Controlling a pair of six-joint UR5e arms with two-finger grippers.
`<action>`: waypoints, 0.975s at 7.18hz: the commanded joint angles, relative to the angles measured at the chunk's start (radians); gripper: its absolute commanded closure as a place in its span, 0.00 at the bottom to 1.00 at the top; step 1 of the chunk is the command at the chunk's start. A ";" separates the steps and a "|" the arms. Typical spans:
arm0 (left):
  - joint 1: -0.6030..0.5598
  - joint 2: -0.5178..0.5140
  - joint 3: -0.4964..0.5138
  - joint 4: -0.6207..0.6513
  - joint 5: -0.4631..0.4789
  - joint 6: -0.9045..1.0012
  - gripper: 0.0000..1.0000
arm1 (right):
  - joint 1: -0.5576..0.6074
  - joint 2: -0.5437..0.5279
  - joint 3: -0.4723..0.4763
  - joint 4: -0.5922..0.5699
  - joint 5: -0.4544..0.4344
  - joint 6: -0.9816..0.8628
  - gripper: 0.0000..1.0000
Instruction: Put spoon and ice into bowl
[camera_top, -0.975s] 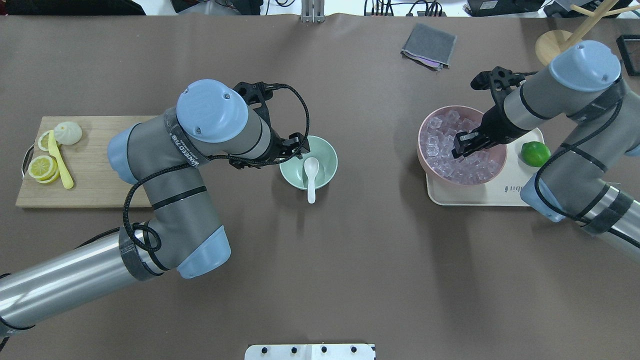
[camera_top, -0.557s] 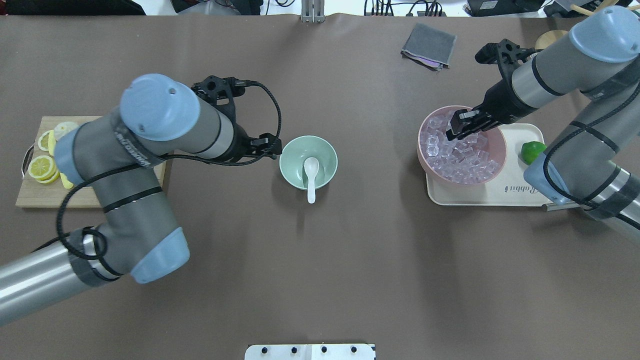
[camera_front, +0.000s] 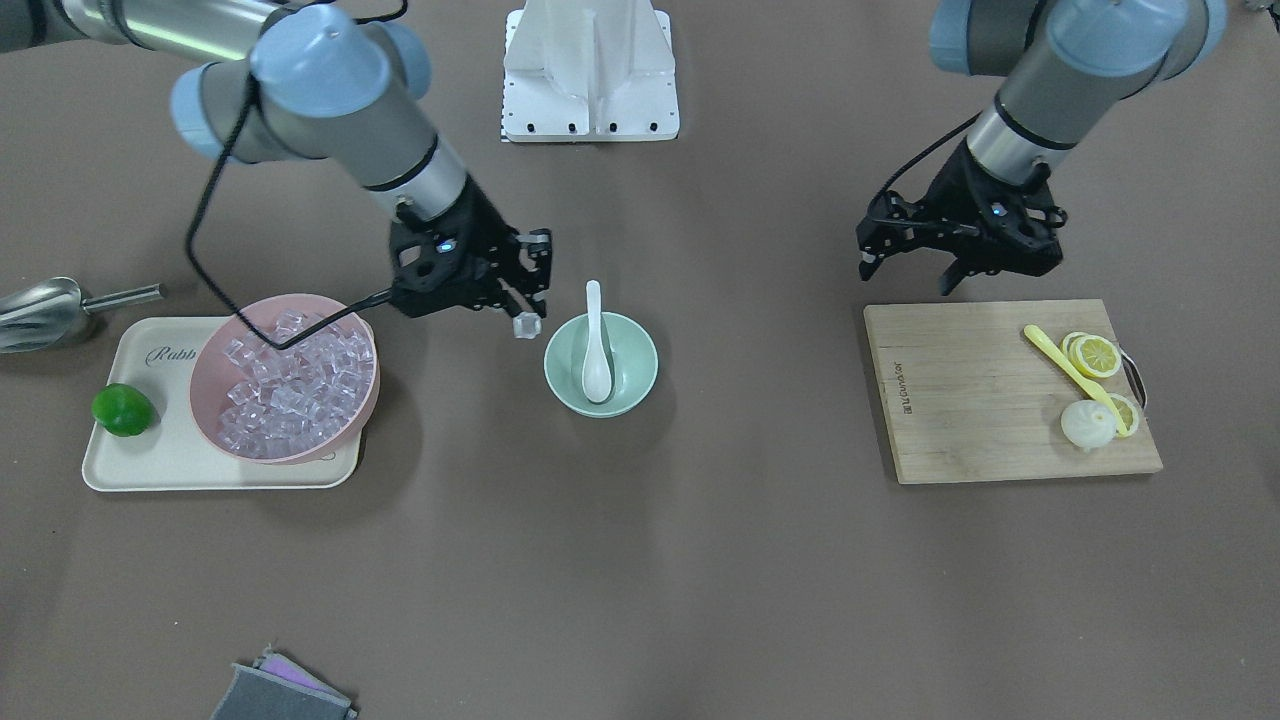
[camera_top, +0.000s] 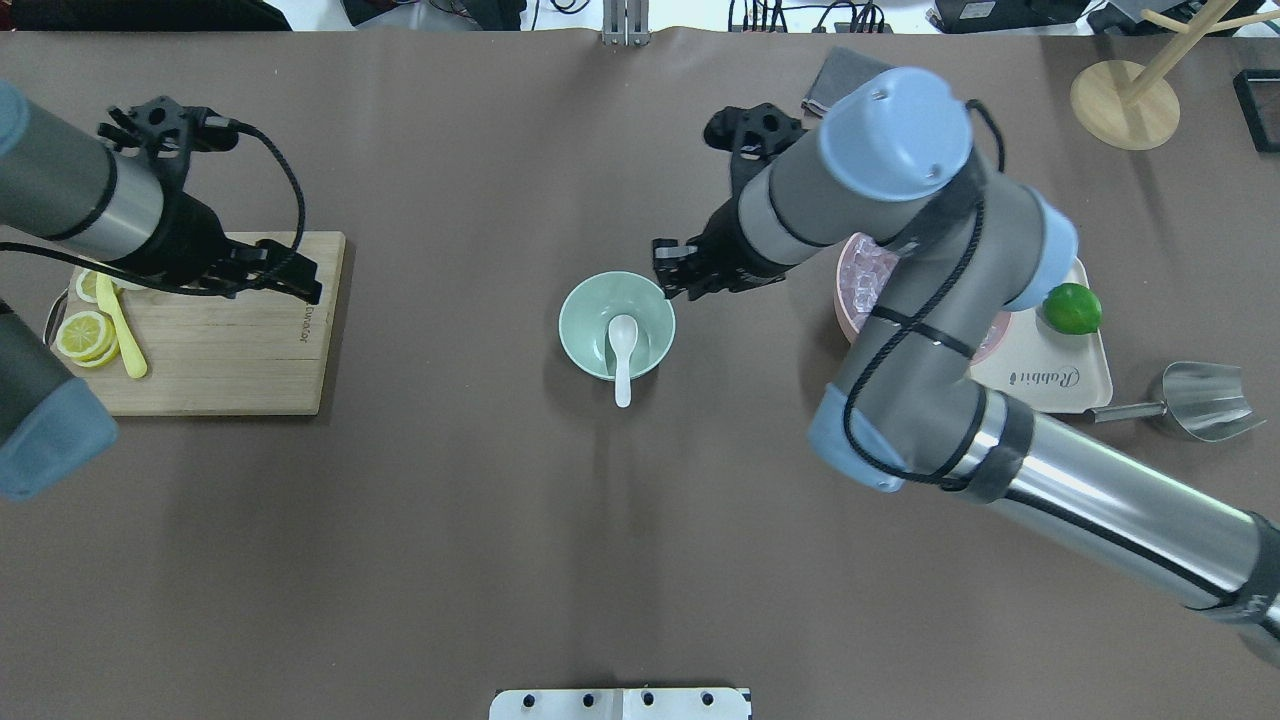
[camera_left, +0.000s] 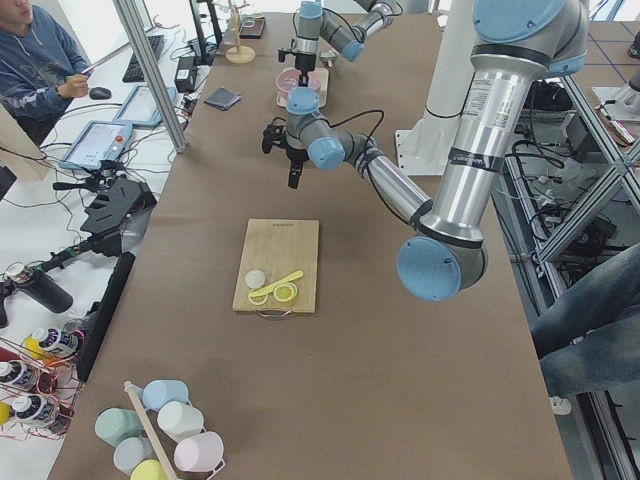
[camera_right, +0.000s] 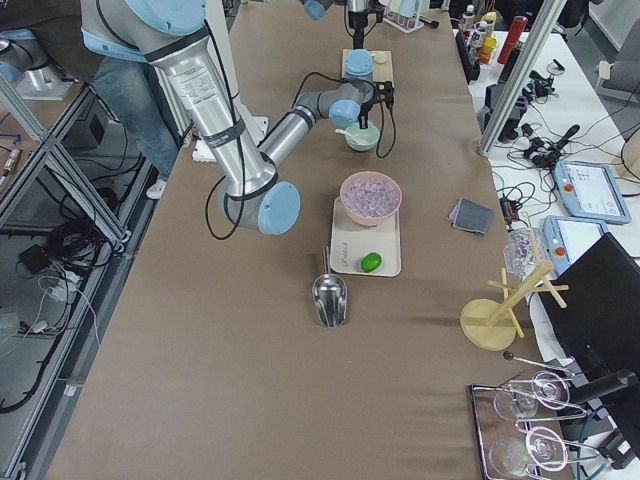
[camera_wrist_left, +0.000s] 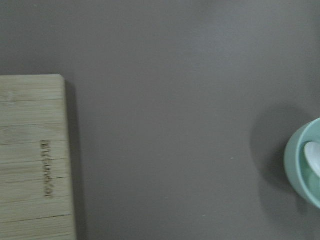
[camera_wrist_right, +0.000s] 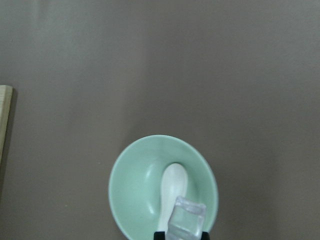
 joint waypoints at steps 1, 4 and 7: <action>-0.063 0.051 0.013 -0.003 -0.060 0.111 0.03 | -0.099 0.105 -0.083 -0.035 -0.165 0.062 1.00; -0.062 0.044 0.022 -0.004 -0.060 0.099 0.03 | -0.101 0.104 -0.094 -0.033 -0.182 0.124 0.01; -0.062 0.042 0.045 -0.004 -0.060 0.106 0.03 | -0.075 0.050 -0.044 -0.036 -0.155 0.094 0.00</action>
